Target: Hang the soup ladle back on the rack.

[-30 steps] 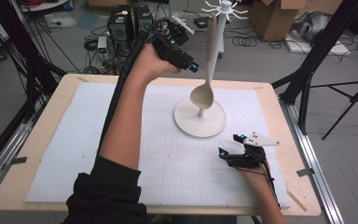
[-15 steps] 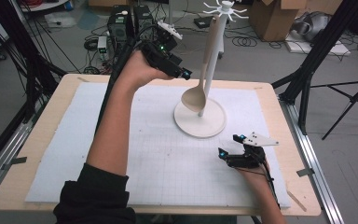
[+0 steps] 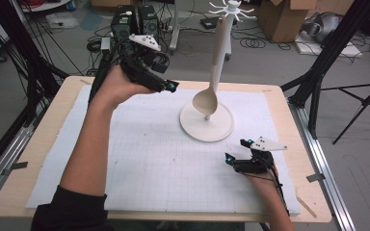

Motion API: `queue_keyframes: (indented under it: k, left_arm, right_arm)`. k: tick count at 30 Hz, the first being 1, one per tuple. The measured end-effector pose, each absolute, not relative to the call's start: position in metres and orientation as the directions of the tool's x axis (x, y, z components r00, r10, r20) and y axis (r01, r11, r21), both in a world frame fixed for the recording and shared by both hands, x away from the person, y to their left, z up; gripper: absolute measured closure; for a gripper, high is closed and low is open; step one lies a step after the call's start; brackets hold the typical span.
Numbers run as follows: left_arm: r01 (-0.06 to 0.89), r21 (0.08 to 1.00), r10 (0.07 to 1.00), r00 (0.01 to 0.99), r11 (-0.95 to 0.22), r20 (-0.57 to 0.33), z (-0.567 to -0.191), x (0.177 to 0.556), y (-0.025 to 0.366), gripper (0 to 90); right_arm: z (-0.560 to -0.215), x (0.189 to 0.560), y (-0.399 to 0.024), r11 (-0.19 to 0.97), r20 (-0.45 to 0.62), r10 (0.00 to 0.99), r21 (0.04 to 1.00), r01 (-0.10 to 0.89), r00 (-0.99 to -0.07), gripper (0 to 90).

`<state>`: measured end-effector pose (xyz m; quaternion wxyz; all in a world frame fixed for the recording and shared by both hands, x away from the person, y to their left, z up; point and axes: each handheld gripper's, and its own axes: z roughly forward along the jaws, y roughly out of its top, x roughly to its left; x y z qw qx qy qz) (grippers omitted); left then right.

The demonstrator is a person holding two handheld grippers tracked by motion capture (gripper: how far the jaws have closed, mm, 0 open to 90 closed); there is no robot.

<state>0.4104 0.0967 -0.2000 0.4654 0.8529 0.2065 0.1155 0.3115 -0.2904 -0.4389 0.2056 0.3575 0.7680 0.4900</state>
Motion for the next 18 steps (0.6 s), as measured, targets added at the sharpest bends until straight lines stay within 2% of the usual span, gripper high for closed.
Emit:
queue_keyframes:
  k: [10,18]
  left_arm:
    - [0.241,0.876,0.475,0.88,-0.418,-0.015,-0.245,0.386,0.131,18.0]
    - [0.241,0.888,0.499,0.866,-0.391,-0.015,-0.267,0.377,0.15,17.2]
  right_arm:
    - [-0.439,0.311,-0.29,0.265,0.034,0.754,0.898,0.352,-0.656,14.4]
    - [-0.439,0.312,-0.291,0.264,0.032,0.755,0.9,0.348,-0.655,14.4]
